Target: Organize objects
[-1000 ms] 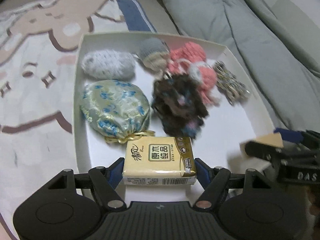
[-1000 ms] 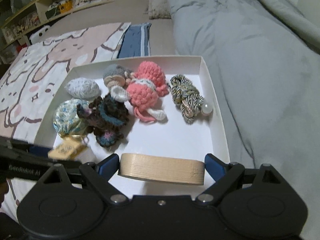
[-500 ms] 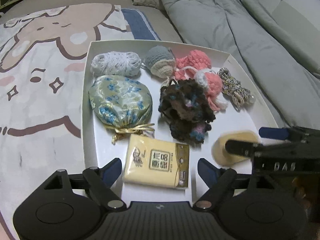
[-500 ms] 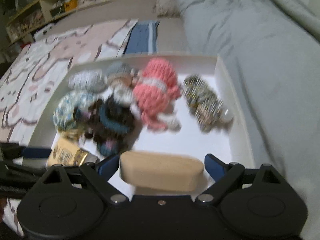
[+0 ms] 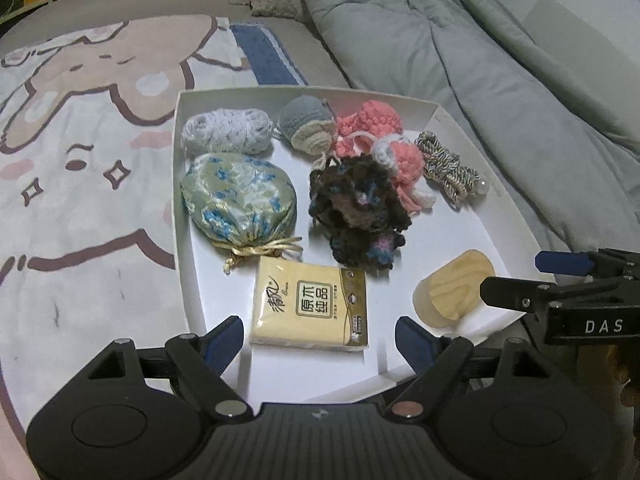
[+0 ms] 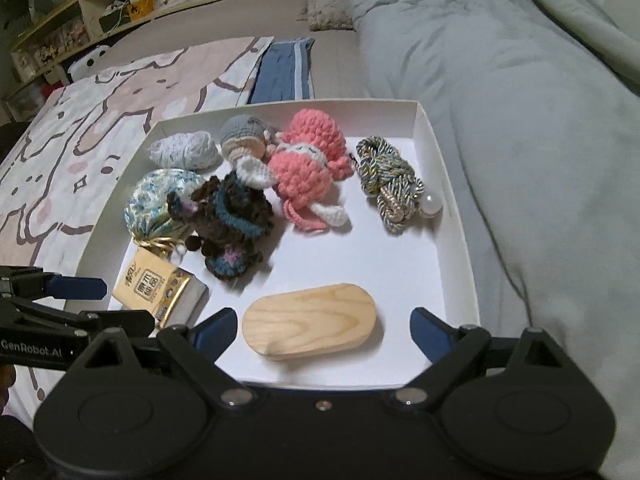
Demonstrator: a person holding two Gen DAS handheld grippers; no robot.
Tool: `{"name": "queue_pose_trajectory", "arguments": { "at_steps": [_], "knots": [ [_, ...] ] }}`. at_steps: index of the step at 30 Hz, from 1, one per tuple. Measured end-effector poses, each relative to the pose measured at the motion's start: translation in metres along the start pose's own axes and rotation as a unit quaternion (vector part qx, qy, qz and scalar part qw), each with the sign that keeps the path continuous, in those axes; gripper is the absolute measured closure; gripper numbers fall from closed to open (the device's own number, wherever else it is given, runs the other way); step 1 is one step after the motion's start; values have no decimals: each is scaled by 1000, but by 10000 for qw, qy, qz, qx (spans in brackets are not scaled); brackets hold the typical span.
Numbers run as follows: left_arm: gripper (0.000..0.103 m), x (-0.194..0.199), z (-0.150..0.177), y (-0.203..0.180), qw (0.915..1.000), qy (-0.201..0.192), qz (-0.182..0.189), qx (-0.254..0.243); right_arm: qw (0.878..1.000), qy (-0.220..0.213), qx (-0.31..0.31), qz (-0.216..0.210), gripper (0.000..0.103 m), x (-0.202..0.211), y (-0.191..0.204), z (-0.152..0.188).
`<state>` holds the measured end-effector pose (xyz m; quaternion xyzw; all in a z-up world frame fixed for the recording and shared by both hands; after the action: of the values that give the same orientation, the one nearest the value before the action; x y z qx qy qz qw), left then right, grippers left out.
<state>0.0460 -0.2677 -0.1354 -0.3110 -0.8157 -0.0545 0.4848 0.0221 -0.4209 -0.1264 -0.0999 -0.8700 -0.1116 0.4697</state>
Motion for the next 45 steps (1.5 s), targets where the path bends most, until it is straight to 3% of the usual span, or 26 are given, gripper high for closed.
{"name": "queue_pose_trajectory", "arguments": {
  "at_steps": [8,10,16,32,45],
  "knots": [
    [18,32,-10,2,9995,-242,-76,-177,9981,-520,-307,-83,8,39,13,-9],
    [9,43,-12,3,9993,-317,-111,-193,9967,-700,-390,-84,7,51,17,-11],
    [2,75,-15,13,9976,-581,-277,-240,9922,-1098,-592,-22,3,79,30,-13],
    [0,136,3,44,9903,-1021,-695,-636,9844,-1504,-836,370,0,117,70,20],
    [0,147,14,62,9866,-1157,-783,-843,9771,-1751,-888,822,0,120,82,45]
  ]
}}
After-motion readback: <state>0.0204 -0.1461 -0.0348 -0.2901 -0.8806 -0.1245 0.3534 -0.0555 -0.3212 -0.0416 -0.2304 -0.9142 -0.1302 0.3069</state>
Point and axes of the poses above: each gripper's, at about its wrist camera, not at the fingertips, and x roughly against the way its jaws point, y to its left, z to its underside, the point moved 9 cm from there along -x, roughly the way its jaws point, and after that the axes turned 7 degrees about -x, right-handed, at the moved point
